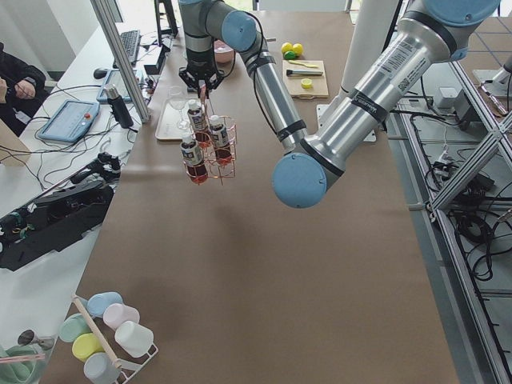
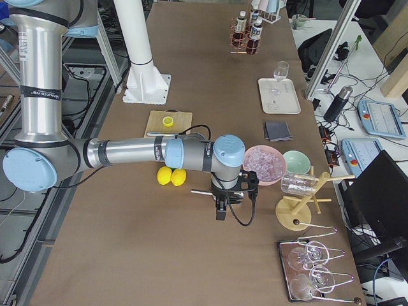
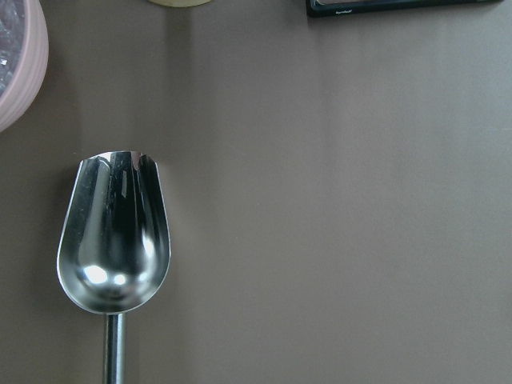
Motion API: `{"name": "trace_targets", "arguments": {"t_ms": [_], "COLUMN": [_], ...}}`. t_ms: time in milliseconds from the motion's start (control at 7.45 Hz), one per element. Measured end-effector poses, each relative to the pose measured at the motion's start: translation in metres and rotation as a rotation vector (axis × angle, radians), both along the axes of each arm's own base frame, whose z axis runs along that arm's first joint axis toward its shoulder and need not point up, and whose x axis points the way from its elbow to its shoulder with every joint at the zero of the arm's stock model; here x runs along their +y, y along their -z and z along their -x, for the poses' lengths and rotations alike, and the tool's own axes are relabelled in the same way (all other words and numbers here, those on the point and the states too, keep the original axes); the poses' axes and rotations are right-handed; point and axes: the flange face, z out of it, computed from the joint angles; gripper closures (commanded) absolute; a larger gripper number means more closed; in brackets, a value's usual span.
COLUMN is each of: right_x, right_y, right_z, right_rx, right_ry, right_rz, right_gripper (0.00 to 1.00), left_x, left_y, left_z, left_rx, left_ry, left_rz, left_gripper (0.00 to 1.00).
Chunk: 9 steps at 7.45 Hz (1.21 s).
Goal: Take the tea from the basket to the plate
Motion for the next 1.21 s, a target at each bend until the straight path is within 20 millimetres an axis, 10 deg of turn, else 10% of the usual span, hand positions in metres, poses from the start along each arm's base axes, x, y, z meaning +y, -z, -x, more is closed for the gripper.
{"name": "trace_targets", "arguments": {"t_ms": [671, 1208], "right_x": [0.004, 0.004], "right_y": [0.005, 0.021], "right_z": [-0.005, -0.007], "right_rx": [-0.008, -0.018], "right_ry": [-0.014, -0.021], "right_rz": [-0.011, -0.044], "right_gripper": [0.00, 0.00], "left_x": [0.075, 0.112], "left_y": [0.066, 0.099], "left_z": [-0.166, -0.220], "left_rx": [0.137, 0.191], "left_ry": [-0.154, -0.195], "left_rz": [0.053, 0.106], "left_gripper": [1.00, 1.00]}}
